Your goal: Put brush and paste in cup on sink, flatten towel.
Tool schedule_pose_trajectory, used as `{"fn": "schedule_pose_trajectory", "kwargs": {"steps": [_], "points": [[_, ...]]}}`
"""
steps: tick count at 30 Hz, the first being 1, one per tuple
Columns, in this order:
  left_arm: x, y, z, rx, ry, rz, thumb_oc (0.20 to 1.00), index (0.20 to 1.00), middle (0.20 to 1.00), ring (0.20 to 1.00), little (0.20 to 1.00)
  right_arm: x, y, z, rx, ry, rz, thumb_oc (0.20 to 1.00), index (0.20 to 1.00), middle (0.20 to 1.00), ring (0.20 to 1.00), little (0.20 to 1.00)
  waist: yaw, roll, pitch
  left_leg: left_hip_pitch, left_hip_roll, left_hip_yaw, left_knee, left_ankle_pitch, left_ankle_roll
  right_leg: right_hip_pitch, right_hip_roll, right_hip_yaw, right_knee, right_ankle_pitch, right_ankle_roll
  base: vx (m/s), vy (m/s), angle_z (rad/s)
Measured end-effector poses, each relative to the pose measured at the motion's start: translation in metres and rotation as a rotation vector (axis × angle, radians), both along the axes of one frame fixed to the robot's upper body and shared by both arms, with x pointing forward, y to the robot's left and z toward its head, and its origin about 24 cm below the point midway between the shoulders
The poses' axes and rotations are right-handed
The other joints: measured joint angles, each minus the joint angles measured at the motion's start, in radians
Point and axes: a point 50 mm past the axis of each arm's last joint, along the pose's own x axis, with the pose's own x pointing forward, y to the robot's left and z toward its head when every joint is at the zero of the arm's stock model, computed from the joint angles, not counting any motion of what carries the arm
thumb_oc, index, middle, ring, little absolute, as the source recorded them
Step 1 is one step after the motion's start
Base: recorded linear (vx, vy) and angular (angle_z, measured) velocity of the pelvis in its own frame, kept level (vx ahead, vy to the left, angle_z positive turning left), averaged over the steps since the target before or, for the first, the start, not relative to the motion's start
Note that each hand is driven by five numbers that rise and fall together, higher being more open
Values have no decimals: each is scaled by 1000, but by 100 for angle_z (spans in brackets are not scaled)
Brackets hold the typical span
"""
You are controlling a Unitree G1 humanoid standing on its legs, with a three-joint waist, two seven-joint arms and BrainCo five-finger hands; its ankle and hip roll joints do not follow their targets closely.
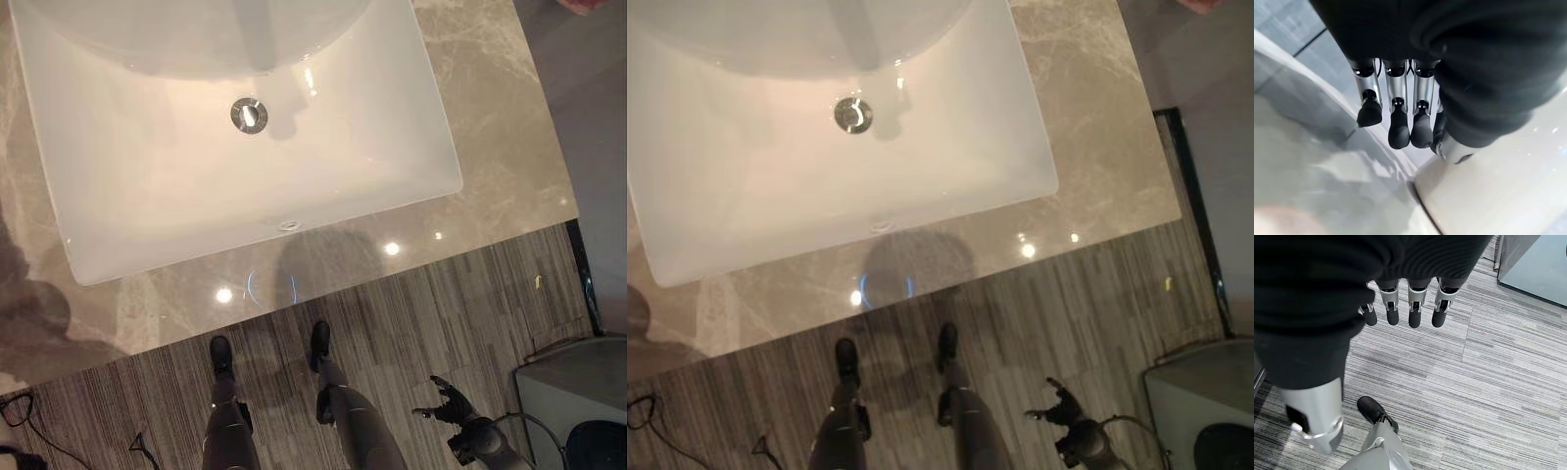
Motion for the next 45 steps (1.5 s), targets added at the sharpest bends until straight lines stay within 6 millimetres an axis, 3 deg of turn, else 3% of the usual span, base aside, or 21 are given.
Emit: {"fn": "schedule_pose_trajectory", "kwargs": {"steps": [8,19,35,45], "points": [[17,-18,-1,-10,13,-49,200,200,200,200,200,-9,-1,-4,-1,24,-8,1000,1000,1000,1000,1000,-6,-4,-39,-19,-2,1,0,1,1,-19,3,2,0,3,1,0,0,0],[16,-21,8,0,1,-47,200,200,200,200,200,-12,-1,-4,12,28,-22,1000,1000,1000,1000,1000,-27,-9,-47,-37,-4,2,0,4,2,-38,2,5,0,8,3,0,0,0],[20,-26,7,-1,-3,-66,200,200,200,200,200,-15,-1,-5,13,33,-24,1000,1000,1000,1000,1000,-28,-9,-47,-37,-7,3,0,4,2,-41,-1,9,0,9,4,0,0,0],[24,-25,1,9,17,11,200,200,200,200,200,-16,-1,-6,17,29,-20,1000,1000,1000,1000,1000,-29,-4,-60,-30,-6,3,0,5,3,-33,0,8,0,9,3,-4,-3,0]]}}
